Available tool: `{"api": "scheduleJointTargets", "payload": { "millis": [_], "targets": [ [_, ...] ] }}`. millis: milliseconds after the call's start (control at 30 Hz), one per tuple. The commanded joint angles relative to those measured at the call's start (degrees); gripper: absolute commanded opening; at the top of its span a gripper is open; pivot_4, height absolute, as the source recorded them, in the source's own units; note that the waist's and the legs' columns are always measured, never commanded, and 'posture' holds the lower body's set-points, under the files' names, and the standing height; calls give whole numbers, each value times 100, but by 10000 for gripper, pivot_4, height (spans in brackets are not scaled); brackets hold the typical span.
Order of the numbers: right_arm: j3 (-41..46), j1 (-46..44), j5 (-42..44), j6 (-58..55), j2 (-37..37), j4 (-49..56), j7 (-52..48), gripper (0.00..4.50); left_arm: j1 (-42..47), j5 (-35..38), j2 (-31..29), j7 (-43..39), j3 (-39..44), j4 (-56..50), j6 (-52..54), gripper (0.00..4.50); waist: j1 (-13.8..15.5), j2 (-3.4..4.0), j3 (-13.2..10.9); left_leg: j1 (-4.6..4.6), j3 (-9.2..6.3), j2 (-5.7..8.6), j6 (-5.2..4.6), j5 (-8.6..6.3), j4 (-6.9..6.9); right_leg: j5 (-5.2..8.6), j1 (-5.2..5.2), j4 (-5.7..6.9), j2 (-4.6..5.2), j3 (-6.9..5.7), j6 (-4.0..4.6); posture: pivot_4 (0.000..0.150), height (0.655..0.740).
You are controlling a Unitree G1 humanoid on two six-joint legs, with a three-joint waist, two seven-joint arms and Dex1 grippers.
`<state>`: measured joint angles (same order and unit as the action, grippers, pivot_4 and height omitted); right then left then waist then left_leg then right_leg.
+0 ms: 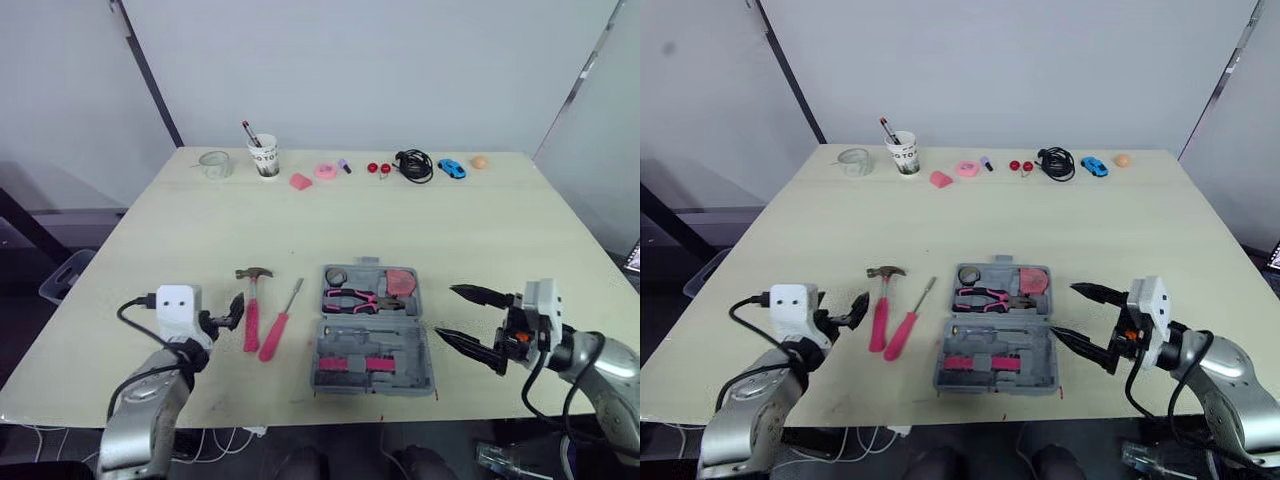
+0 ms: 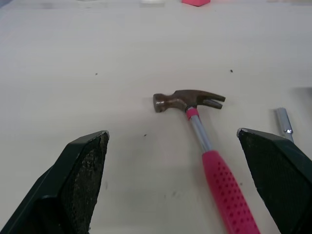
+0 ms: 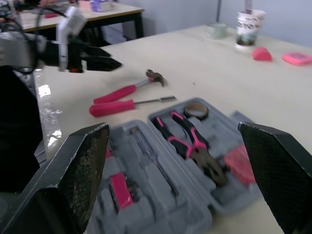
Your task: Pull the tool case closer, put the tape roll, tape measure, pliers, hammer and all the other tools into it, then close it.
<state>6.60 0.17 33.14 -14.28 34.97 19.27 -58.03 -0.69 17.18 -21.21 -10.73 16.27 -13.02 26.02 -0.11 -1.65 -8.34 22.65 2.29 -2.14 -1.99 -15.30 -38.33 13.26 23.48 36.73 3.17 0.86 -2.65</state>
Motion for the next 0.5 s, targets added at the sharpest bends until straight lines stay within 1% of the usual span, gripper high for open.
{"api": "scheduleJointTargets", "payload": {
  "millis": [33, 100, 133, 233, 500],
  "targets": [
    [-161, -180, -215, 139, 94, -8, -87, 44224, 386, -286, 16, 206, -175, 263, 76, 45000, 24, -1, 1, 0, -1, 1, 0, 0, -1, 0, 0, 1, -3, 0, 0, 1500, 7400],
    [-193, -236, -210, 131, 30, -10, -28, 44224, 607, -301, 126, 315, -213, 429, 177, 45000, 37, -1, 1, 0, -1, 1, 0, 0, 0, -1, 0, 0, -5, 1, -1, 1500, 7400],
    [-209, -263, -226, 146, -1, -8, 7, 44224, 718, -372, 152, 360, -275, 546, 186, 45000, 50, -1, 1, 1, 0, 1, 0, 0, 1, -10, 0, 0, -5, 3, -17, 1500, 7400],
    [-295, -300, -340, 162, -34, 53, 88, 44224, 1157, -522, 291, 538, -426, 1068, 327, 45000, 84, -1, 1, 1, 0, 2, 0, 0, 0, -12, 0, 0, -6, 2, -20, 1500, 7400],
    [-337, -436, -329, 112, -102, 144, 269, 44224, 1888, -776, 568, 627, -625, 2104, 239, 45000, 82, -2, 0, 3, 1, 2, 0, 0, -2, -14, 0, 1, -9, 3, -21, 1500, 7400]
  ]
}}
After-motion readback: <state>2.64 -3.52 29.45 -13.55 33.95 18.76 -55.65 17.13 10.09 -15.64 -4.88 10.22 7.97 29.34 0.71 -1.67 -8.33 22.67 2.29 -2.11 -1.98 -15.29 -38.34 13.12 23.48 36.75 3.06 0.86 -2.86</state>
